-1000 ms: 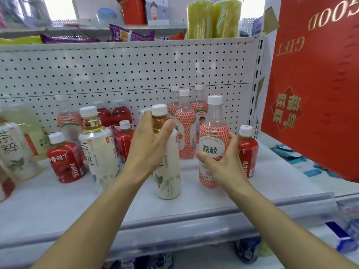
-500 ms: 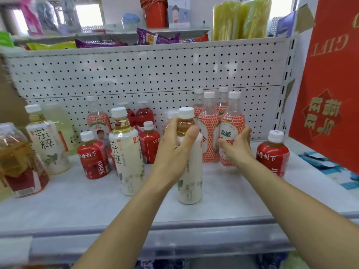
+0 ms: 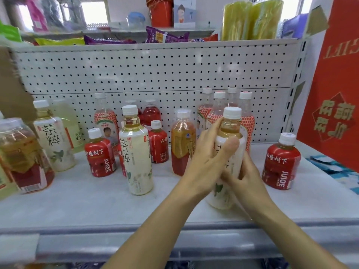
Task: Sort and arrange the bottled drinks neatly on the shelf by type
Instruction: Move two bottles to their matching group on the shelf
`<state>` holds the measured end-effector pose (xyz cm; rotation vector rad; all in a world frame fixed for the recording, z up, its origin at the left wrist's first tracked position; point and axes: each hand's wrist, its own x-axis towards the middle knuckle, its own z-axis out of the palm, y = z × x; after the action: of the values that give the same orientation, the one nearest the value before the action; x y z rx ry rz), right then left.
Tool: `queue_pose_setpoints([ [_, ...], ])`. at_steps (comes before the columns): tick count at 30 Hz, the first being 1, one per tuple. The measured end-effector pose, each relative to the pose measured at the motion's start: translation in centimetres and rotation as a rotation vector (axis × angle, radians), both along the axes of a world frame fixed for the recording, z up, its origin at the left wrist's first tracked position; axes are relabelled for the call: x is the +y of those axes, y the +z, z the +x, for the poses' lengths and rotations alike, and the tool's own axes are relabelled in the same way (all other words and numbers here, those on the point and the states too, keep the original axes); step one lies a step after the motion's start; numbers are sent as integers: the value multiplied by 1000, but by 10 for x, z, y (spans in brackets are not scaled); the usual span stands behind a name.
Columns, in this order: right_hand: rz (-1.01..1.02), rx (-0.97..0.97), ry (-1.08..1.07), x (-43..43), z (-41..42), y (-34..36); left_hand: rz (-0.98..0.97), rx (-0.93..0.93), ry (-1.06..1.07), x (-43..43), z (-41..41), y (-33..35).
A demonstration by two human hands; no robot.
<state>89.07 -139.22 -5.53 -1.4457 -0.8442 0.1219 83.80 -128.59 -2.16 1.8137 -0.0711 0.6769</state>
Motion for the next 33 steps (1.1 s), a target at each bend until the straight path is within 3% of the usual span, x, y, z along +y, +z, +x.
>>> queue_pose_setpoints([
  [3, -93, -2, -101, 0, 2, -2, 6, -138, 351, 14, -8, -8],
  [6, -88, 5, -149, 3, 4, -4, -96, 34, 530, 48, 11, -11],
  [11, -96, 2, -176, 4, 10, -5, -163, 249, 405, 76, 37, -19],
  [21, -63, 28, -148, -11, 8, 0, -106, 171, 387, 48, -2, -25],
  [33, 15, -60, -85, -50, -48, 18, -191, -32, 436, -21, -104, -14],
])
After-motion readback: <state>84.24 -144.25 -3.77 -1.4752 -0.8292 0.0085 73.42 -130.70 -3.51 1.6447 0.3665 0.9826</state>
